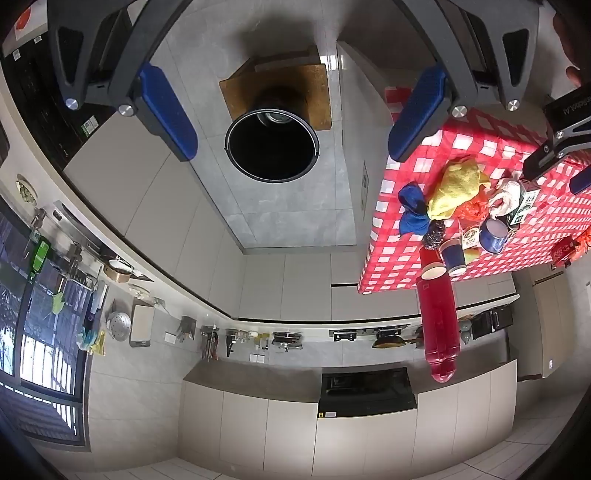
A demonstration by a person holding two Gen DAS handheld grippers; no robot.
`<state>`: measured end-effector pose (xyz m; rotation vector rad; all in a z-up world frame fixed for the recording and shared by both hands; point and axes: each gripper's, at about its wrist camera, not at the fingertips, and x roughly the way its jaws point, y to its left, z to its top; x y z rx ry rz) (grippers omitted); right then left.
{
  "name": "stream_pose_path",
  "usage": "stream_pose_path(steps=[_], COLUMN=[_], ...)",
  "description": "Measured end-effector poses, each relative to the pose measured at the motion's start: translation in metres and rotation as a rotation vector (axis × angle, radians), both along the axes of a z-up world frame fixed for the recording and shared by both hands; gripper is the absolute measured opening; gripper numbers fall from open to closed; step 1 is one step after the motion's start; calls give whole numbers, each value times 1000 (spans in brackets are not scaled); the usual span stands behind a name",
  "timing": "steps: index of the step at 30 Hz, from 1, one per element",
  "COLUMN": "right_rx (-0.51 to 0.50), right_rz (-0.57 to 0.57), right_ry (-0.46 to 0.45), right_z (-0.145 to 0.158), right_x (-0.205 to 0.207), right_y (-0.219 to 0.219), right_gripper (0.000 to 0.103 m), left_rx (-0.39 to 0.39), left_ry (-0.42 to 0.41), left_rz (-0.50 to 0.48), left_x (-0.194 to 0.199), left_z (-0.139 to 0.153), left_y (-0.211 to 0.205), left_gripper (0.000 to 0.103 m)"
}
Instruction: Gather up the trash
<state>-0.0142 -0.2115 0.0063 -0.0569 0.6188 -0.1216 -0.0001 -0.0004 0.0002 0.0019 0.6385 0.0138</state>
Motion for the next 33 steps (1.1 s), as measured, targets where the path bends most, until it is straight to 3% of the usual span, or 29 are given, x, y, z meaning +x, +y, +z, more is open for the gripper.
stream_pose_path(steps=[33], right_rx=[0], right_rz=[1], right_ry=[-2], right_z=[0], right_x=[1], right_y=[-1], right_gripper=[103], left_rx=[-1], left_ry=[-4], left_rz=[-1], left_x=[-1], left_z=[-2], left_y=[-5], left_gripper=[103])
